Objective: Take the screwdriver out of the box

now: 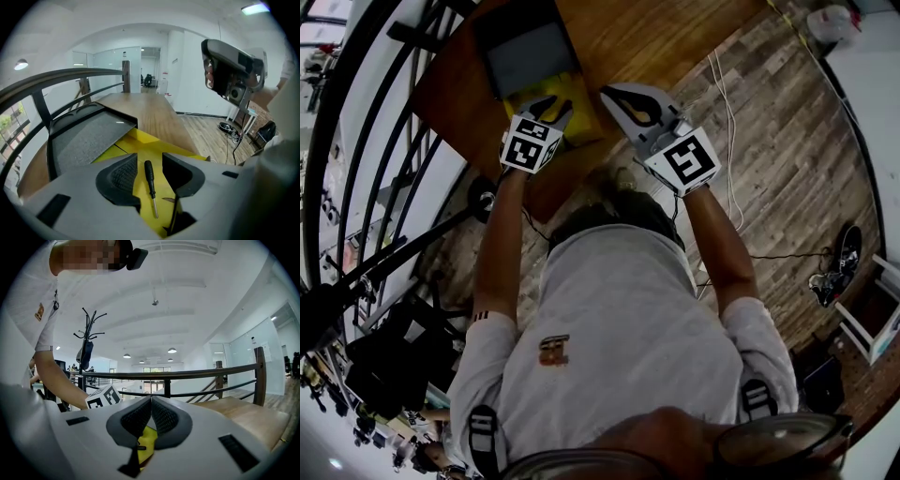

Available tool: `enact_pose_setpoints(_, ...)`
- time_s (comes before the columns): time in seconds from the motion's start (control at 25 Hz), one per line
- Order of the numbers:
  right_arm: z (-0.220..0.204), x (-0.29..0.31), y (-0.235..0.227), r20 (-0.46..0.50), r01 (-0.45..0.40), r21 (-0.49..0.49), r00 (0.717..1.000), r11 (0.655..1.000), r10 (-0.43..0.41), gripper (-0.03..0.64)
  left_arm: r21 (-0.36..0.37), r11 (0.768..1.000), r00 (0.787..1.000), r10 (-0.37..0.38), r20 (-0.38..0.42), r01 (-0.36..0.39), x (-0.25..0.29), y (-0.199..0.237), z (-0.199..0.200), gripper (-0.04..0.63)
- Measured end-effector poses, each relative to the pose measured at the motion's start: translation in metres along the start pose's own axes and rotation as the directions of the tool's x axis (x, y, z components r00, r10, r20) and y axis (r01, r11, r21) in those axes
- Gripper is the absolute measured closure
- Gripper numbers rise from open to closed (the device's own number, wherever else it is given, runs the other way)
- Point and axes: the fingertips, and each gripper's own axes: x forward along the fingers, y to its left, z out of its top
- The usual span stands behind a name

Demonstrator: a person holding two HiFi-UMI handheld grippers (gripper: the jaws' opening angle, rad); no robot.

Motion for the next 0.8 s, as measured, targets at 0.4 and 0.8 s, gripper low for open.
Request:
enact_pose_setpoints(0.4, -0.016, -0.01, -0.018, -0.004, 0.015, 0.01, 1.0, 1.0, -0.015, 0.584, -0.011, 1.0, 0.987, -0.01, -0.158, 0.009, 0.038, 0.003, -0.021, 0.422)
enact_pose_setpoints(0.8, -0.023, -0.016, -0.025, -0.009, 0.026, 0.027, 1.0, 0.999, -0.026, 0.584, -0.027, 1.0, 0.976, -0.018, -0.217, 0.013, 0.049, 0.003, -0.031, 0.423)
